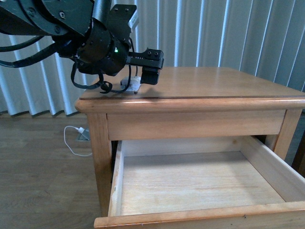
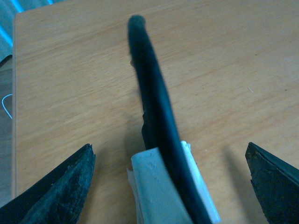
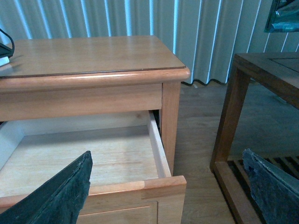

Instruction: Put charger into drawer

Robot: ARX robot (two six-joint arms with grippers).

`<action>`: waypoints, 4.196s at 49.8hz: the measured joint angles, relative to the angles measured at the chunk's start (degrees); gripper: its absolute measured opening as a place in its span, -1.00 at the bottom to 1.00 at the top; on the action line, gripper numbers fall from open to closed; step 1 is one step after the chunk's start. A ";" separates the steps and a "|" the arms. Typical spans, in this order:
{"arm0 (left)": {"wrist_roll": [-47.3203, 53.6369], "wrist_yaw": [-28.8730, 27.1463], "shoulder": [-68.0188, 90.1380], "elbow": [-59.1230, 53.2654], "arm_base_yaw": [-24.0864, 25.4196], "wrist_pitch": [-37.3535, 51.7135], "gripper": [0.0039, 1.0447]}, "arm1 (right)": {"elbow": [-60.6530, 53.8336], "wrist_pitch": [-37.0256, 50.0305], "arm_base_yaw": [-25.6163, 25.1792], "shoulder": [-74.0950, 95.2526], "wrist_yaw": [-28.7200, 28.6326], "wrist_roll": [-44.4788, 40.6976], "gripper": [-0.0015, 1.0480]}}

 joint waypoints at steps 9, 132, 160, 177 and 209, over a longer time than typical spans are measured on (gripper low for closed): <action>1.31 -0.79 4.55 5.29 -0.74 -3.10 0.89 | 0.00 0.00 0.00 0.00 0.00 0.00 0.83; 6.58 3.69 -0.15 -23.58 -14.47 7.45 0.31 | 0.00 0.00 0.00 0.00 0.00 0.00 0.83; 7.54 0.44 -20.48 -36.96 -13.03 15.10 0.89 | 0.00 0.00 0.00 0.00 0.00 0.02 0.83; 4.00 -9.05 -44.48 -53.33 -5.68 17.94 0.89 | 0.00 0.00 0.00 0.00 0.00 0.00 0.83; -15.91 -29.18 -86.90 -77.50 -4.52 4.44 0.89 | 0.00 0.00 0.00 0.00 -0.02 0.00 0.83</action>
